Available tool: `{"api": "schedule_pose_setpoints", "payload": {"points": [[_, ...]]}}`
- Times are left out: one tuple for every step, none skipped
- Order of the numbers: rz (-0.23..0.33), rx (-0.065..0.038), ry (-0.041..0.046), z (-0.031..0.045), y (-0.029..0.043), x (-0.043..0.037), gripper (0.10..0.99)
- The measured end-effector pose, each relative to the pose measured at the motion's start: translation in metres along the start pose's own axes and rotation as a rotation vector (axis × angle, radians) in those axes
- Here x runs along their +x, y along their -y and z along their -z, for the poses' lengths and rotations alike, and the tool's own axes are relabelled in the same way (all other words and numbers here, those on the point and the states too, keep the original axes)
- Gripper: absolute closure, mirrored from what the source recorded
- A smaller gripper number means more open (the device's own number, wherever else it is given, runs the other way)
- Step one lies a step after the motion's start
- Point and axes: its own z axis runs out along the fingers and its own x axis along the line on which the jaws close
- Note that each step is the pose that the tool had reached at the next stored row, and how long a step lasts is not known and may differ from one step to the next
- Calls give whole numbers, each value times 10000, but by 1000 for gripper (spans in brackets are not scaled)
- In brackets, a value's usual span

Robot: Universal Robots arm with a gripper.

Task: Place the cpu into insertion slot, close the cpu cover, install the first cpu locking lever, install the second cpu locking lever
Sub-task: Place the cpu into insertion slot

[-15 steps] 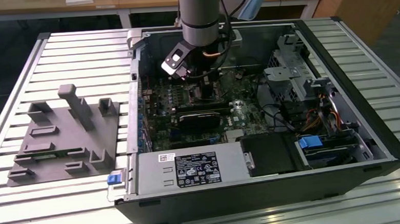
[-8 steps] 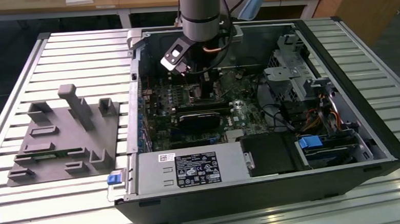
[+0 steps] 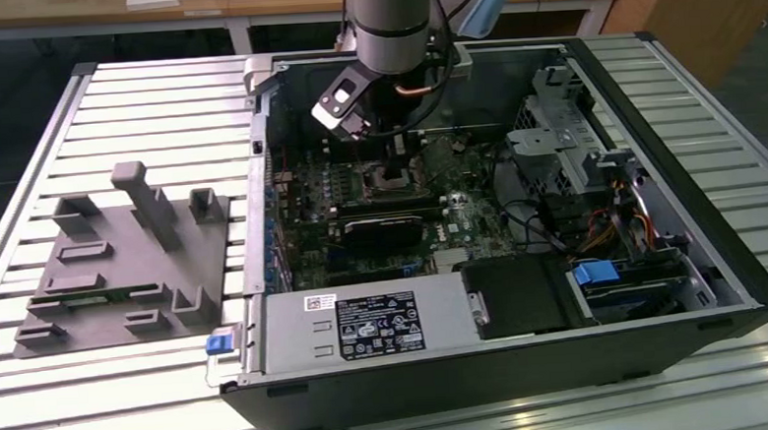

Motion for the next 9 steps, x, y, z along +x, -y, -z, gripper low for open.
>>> {"api": "schedule_pose_setpoints", "payload": {"points": [[0, 16, 4, 7, -1, -1, 788], [-1, 17, 2, 12, -1, -1, 847], [-2, 19, 0, 17, -1, -1, 847], [-2, 22, 1, 23, -1, -1, 906], [-1, 21, 1, 28, -2, -1, 965], [0, 22, 1, 34, -2, -1, 965], [0, 21, 0, 40, -2, -1, 965], [-1, 21, 1, 48, -2, -1, 980], [-1, 21, -1, 57, -3, -1, 980]]}}
